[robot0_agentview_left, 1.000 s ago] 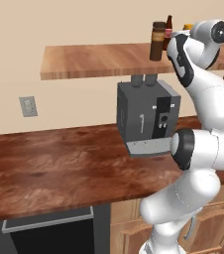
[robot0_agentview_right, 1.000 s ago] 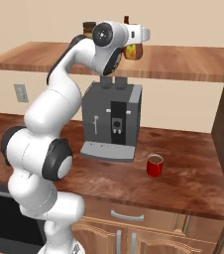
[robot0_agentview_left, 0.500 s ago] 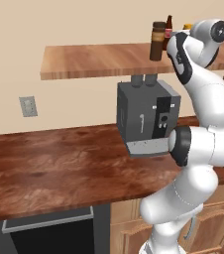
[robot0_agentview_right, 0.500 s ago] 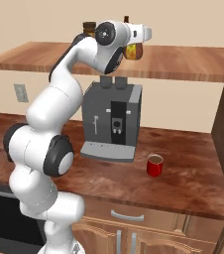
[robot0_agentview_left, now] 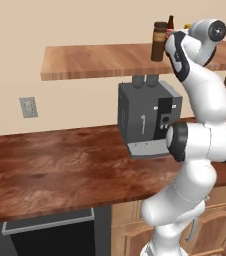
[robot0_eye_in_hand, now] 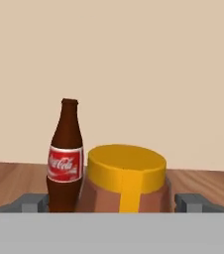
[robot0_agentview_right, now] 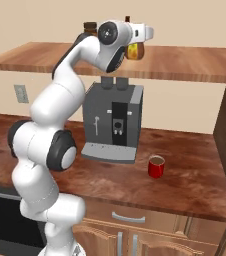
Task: Pick the cinnamon and honey bottle from the shelves and place them next to the mug.
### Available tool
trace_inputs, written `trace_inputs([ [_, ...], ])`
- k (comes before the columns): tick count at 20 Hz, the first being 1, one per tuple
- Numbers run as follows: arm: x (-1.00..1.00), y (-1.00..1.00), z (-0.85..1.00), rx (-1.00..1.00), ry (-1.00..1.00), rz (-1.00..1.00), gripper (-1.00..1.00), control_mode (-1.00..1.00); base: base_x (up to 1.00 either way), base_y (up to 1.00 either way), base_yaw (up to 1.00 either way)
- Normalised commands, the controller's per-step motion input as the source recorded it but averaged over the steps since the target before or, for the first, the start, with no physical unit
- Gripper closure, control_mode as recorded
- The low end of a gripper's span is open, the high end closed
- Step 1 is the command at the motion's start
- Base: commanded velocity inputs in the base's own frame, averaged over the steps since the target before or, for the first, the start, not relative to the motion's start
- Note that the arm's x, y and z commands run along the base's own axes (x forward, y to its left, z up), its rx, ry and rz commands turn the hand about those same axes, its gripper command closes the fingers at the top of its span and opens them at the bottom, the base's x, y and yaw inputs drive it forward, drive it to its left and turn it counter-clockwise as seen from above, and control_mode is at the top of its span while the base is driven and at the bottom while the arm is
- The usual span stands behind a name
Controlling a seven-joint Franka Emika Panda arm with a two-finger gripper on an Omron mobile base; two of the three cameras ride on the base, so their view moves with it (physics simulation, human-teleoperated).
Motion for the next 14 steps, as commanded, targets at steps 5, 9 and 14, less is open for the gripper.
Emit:
trace_inputs([
  [5,0.15,-0.04,0.0,0.0,0.0,0.0,-1.0,-1.0,0.0,0.0,0.0],
  [9,0.07,-0.12,0.0,0.0,0.0,0.01,-1.0,-1.0,0.0,0.0,0.0],
  [14,0.0,-0.12,0.0,0.0,0.0,0.02,1.0,-1.0,0.0,0.0,0.0],
])
